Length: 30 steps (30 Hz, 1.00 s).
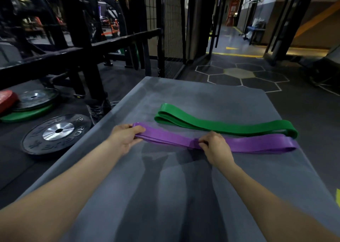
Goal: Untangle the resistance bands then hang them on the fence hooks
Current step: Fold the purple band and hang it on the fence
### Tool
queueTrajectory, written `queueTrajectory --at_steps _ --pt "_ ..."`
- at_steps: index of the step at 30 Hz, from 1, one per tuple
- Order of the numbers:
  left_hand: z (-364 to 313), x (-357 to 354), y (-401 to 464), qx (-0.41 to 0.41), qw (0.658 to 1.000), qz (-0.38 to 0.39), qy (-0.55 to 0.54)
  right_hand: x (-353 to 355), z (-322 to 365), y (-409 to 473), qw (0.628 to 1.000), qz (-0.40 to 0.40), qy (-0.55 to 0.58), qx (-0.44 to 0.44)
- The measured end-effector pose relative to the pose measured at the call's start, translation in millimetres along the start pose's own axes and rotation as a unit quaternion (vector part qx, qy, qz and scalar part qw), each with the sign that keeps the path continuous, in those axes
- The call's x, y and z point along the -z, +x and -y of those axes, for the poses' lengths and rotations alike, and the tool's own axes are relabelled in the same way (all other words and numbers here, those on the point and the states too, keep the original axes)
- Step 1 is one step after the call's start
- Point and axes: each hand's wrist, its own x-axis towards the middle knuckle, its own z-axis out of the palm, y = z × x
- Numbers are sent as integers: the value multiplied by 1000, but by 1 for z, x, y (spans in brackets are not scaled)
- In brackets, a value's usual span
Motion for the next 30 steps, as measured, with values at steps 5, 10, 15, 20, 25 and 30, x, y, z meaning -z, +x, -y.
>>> queueTrajectory --at_steps 5,10,15,20,25,30 --pt "-14 43 -36 -4 1000 -24 -2 9 71 -23 995 58 50 66" --pt "-30 79 -68 -25 998 -54 -14 15 160 -39 971 113 152 143" --pt "-44 71 -88 -14 998 -49 -41 5 204 -46 974 104 64 193" --pt "-59 36 -98 -20 997 24 -72 14 192 -45 985 -47 44 157" --pt "-61 6 -104 -26 979 185 -81 51 157 -28 983 -87 151 50" --pt "-14 -26 -88 -110 978 152 96 80 111 -15 956 -97 275 -38"
